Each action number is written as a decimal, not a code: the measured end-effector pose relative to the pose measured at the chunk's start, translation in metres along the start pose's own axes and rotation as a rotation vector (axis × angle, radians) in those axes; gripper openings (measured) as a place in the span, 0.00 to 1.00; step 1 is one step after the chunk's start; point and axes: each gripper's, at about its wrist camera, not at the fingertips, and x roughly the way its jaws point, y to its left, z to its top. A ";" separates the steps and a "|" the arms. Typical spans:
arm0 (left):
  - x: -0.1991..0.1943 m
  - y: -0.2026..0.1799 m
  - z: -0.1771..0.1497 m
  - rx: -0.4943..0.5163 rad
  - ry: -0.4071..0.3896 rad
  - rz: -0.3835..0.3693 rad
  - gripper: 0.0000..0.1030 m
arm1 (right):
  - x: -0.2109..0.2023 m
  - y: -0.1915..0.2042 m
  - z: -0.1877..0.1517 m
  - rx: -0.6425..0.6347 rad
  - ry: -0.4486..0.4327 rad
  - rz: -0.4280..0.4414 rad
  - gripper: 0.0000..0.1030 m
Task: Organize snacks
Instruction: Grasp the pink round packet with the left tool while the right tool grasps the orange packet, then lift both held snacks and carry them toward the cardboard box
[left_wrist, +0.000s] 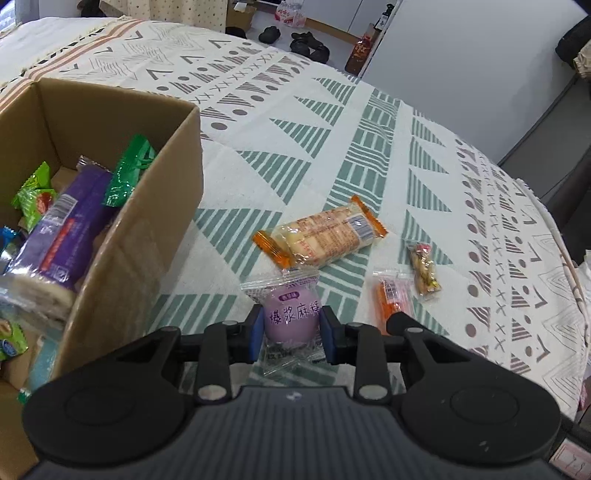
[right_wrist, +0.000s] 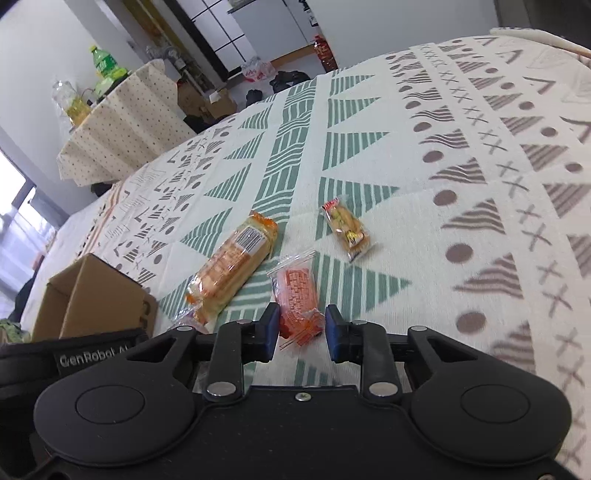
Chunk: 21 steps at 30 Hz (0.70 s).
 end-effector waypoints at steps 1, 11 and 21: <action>-0.003 0.000 -0.002 0.003 -0.003 -0.002 0.30 | -0.002 -0.001 -0.003 0.005 0.005 -0.004 0.25; -0.060 0.014 -0.010 -0.017 -0.058 -0.032 0.30 | -0.040 0.015 -0.026 -0.042 -0.020 0.025 0.24; -0.113 0.026 -0.019 -0.034 -0.141 -0.071 0.29 | -0.084 0.031 -0.040 -0.002 -0.093 0.044 0.23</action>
